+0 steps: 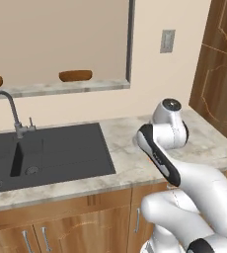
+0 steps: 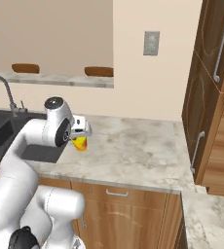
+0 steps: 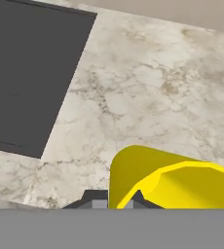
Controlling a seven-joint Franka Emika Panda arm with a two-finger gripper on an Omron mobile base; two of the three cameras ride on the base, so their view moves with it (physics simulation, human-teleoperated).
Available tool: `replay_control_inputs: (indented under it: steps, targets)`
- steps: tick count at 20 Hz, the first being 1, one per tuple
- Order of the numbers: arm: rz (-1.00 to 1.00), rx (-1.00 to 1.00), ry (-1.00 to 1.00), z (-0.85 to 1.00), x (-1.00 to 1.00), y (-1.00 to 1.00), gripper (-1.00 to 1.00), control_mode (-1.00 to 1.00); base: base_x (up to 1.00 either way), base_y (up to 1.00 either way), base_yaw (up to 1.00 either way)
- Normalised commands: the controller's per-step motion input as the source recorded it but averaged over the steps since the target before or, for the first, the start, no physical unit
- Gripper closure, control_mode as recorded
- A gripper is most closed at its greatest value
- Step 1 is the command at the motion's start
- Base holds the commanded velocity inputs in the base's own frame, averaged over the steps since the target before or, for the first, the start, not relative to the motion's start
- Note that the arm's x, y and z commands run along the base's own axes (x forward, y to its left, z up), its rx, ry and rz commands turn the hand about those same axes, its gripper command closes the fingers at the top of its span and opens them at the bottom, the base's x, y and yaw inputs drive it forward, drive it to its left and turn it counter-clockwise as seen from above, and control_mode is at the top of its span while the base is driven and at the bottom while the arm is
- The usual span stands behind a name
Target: Place the pitcher and cup on the dining counter for serving.
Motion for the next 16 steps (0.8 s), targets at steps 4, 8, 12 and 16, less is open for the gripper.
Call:
replay_control_inputs:
  steps: [4, 8, 12, 16]
  targets:
    - [0.07, 0.00, -0.44, 0.88, -0.49, 0.00, 1.00, -1.00, 0.00, 0.00, 0.00]
    - [0.07, -0.02, -0.33, 0.43, -0.40, 0.00, 1.00, -1.00, 0.00, 0.00, 0.00]
    - [0.06, 0.00, -0.25, 0.09, -0.58, 0.05, 1.00, -1.00, 0.00, 0.00, 0.00]
    - [0.00, 0.00, 0.00, 0.00, 0.00, 0.00, 1.00, 1.00, -0.90, 0.51, 0.19]
